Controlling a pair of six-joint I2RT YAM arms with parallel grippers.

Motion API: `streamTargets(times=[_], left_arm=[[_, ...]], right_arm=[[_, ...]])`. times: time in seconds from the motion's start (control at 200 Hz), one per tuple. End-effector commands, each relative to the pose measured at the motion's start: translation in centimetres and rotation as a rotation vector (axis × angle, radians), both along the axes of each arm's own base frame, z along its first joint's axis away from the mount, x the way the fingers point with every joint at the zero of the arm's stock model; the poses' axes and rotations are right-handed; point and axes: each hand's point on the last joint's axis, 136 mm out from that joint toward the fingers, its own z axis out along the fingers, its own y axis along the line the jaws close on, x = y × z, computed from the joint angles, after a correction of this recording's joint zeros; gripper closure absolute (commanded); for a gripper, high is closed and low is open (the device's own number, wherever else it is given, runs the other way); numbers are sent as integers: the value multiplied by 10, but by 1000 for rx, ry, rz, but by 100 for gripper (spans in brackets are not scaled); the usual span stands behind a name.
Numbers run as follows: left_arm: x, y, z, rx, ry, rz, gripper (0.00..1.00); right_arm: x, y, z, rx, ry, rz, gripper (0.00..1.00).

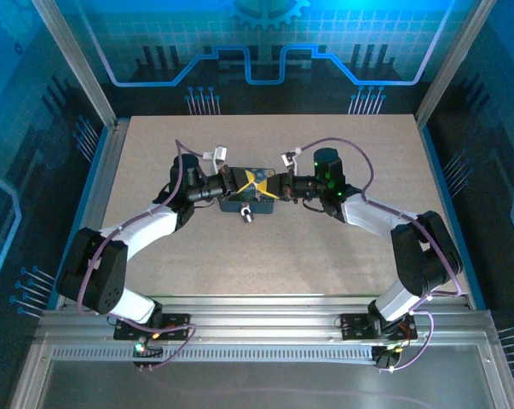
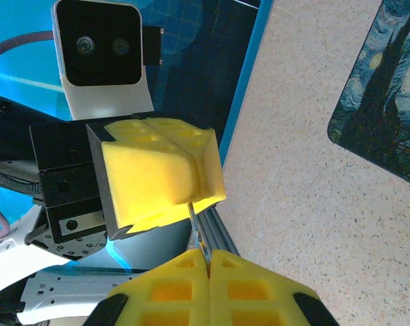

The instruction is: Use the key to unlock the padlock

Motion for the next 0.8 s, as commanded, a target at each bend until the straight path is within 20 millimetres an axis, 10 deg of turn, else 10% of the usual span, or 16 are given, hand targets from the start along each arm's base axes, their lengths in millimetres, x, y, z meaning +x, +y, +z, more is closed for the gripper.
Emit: streamTargets(times=[0.0,0.19,0.455,0.795], left_arm=[[0,6,-17,25,47,28,87],[1,26,-30,158,91,120,48],[-31,63,-96,607,179,246,38],[-28,28,-154,783,175,275,32]], right_arm=[[-2,2,12,9,-83,2,100],[-3,-20,-10,-75,-73,-28,100],[3,-69,-48,-186,-12,-107,100],[7,-90,-41,-208,-38,-132,100]])
